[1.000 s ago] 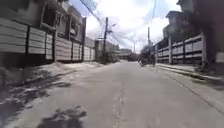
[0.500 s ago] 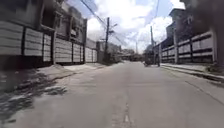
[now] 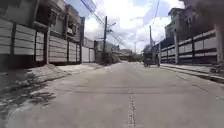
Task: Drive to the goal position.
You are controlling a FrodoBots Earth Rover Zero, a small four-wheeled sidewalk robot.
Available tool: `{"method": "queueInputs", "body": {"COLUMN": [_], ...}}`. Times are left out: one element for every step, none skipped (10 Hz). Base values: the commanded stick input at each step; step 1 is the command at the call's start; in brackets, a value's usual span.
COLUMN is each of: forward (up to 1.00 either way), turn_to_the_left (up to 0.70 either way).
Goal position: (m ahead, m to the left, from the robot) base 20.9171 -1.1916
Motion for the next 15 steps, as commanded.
{"method": "queueInputs", "body": {"forward": [1.00, 1.00, 1.00, 1.00, 1.00, 1.00, 1.00, 1.00, 1.00, 1.00, 1.00, 1.00, 1.00, 1.00, 1.00], "turn_to_the_left": [0.00, 0.00, 0.00, -0.01, -0.02, -0.03, -0.04, -0.37, -0.38, -0.36, -0.14, 0.00, 0.00, 0.00, 0.00]}}
